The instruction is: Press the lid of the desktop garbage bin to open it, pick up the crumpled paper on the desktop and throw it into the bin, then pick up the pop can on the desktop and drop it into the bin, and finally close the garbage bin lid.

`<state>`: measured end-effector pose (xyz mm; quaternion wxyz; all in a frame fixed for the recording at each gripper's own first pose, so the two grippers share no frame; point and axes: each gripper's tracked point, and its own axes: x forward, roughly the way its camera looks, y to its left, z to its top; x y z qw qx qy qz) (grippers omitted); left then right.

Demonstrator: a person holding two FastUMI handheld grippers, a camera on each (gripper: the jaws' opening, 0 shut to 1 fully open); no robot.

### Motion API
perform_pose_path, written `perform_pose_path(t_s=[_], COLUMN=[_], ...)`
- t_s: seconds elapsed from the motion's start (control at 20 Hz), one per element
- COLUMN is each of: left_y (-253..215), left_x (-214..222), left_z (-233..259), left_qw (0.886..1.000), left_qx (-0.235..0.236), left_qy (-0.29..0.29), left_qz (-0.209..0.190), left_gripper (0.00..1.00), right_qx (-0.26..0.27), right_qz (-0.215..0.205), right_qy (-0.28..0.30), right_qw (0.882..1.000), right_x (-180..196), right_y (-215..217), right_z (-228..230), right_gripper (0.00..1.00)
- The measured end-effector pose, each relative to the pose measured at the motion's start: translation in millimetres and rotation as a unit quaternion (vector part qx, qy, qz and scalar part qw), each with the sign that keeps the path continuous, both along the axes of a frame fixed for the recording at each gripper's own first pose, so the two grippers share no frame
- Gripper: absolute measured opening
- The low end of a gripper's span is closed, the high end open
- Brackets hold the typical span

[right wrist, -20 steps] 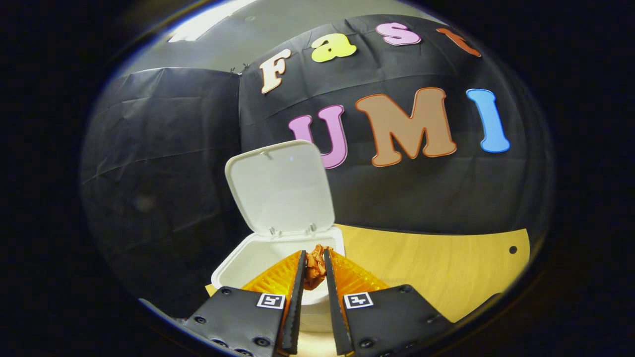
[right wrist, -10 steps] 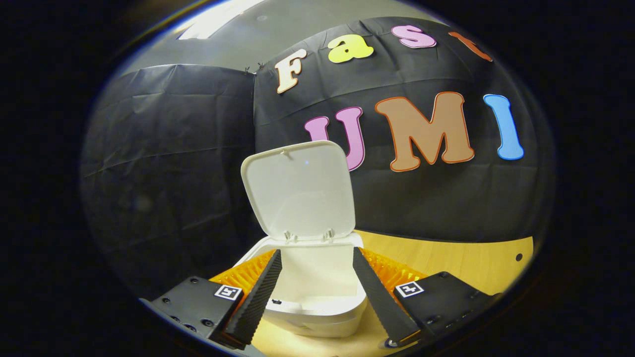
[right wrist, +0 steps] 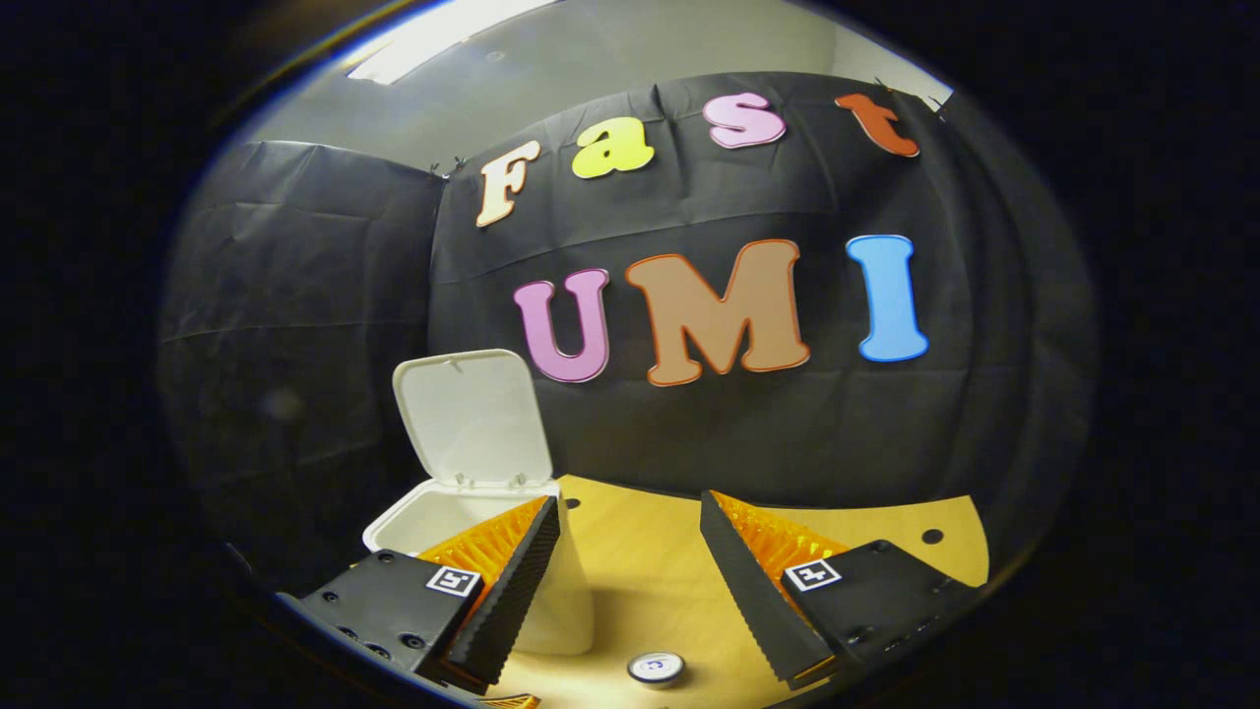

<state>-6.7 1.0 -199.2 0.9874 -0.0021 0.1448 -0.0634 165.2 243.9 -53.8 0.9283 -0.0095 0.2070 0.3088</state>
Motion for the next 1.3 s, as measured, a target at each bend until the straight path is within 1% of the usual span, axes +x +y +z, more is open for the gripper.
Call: perform_pose_path(t_s=[0.15, 0.2, 0.25, 0.4, 0.55, 0.6, 0.75, 1.05, 1.1, 1.2, 1.3], left_y=[-18, -21, -24, -32, -43, -46, -56, -62, -59, -59, -59], left_x=[27, 35, 42, 57, 67, 70, 77, 82, 80, 80, 79], left_z=[-27, -36, -46, -68, -84, -89, -107, -143, -146, -148, -149], left_qw=[1.000, 0.999, 0.999, 0.998, 0.998, 0.997, 0.996, 0.990, 0.989, 0.988, 0.988], left_qx=[-0.016, -0.022, -0.025, -0.031, -0.024, -0.021, -0.013, 0.005, 0.012, 0.018, 0.017], left_qy=[0.016, 0.025, 0.035, 0.056, 0.065, 0.068, 0.084, 0.139, 0.149, 0.150, 0.151], left_qz=[-0.004, -0.003, -0.001, 0.000, -0.008, -0.011, -0.017, -0.006, -0.004, -0.010, -0.016], left_gripper=[0.95, 0.97, 0.95, 0.96, 0.96, 0.96, 0.96, 0.96, 0.92, 0.79, 0.78], right_qx=[-0.024, -0.030, -0.036, -0.047, -0.051, -0.049, -0.041, -0.054, -0.056, -0.058, -0.055], right_qz=[-0.031, -0.039, -0.046, -0.064, -0.079, -0.083, -0.097, -0.115, -0.119, -0.130, -0.141], right_qy=[-0.010, -0.012, -0.014, -0.019, -0.025, -0.022, -0.009, -0.009, -0.010, -0.011, -0.008], right_qw=[0.999, 0.999, 0.998, 0.997, 0.995, 0.995, 0.994, 0.992, 0.991, 0.990, 0.988], right_x=[0, -2, -2, -4, -2, -3, -3, -8, -10, -12, -14], right_y=[-47, -61, -73, -103, -123, -129, -142, -169, -174, -182, -190], right_z=[1, 1, 3, 6, 7, 6, 0, -5, -6, -6, -9], right_gripper=[0.96, 0.96, 0.96, 0.96, 0.96, 0.95, 0.96, 0.96, 0.96, 0.96, 0.96])
